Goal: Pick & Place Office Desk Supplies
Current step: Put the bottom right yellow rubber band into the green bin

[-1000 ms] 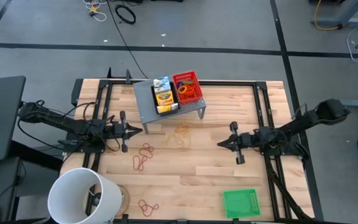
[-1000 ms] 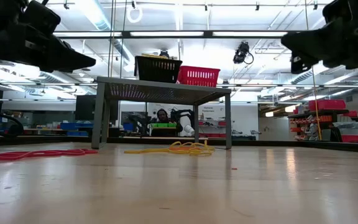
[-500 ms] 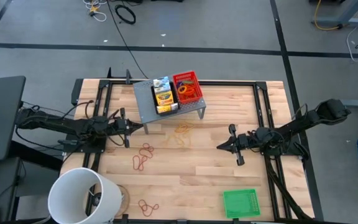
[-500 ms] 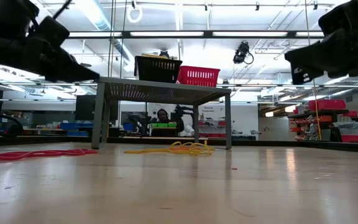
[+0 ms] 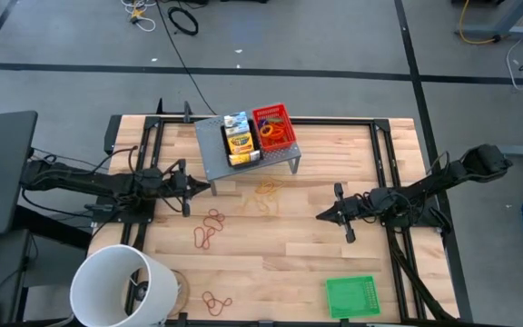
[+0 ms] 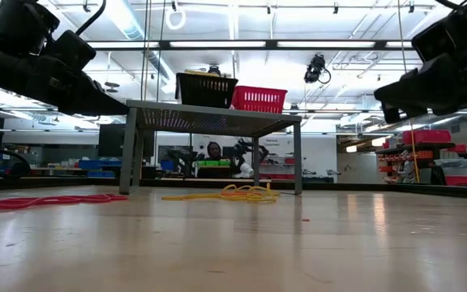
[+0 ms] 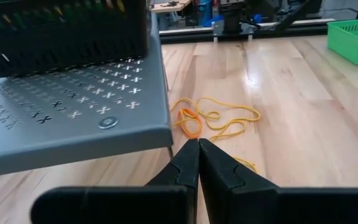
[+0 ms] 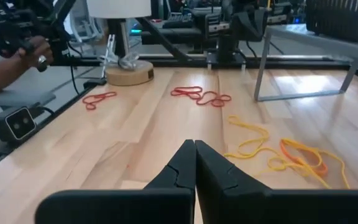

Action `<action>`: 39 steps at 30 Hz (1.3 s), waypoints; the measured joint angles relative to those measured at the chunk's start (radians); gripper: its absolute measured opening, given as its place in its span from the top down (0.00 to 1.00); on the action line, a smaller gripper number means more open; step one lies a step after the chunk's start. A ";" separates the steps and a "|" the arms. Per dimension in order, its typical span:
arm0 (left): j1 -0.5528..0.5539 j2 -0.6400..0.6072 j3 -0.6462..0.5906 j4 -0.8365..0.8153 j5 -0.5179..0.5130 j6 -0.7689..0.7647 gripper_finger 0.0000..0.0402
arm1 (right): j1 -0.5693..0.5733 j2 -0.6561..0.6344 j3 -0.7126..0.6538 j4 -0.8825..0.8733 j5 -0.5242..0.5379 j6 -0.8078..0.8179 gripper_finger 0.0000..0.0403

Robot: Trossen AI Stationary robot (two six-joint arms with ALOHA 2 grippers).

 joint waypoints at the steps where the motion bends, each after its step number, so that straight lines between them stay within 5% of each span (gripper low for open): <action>1: 0.000 0.000 0.000 0.001 0.000 0.001 0.97 | 0.000 0.001 0.000 -0.001 0.002 0.008 0.99; 11: 0.000 0.000 0.000 0.001 0.000 0.010 0.97 | 0.001 0.078 0.198 -0.336 0.018 0.003 0.99; 18: 0.000 0.000 0.000 0.001 0.000 0.008 0.97 | -0.010 0.244 0.469 -0.713 0.173 -0.107 0.97; 31: 0.000 0.000 0.000 0.009 0.001 0.029 0.97 | -0.173 0.648 0.837 -0.961 0.256 -0.434 0.53; 39: 0.000 0.000 0.000 0.013 0.001 0.039 0.97 | -0.222 0.817 0.967 -1.032 0.297 -0.601 0.53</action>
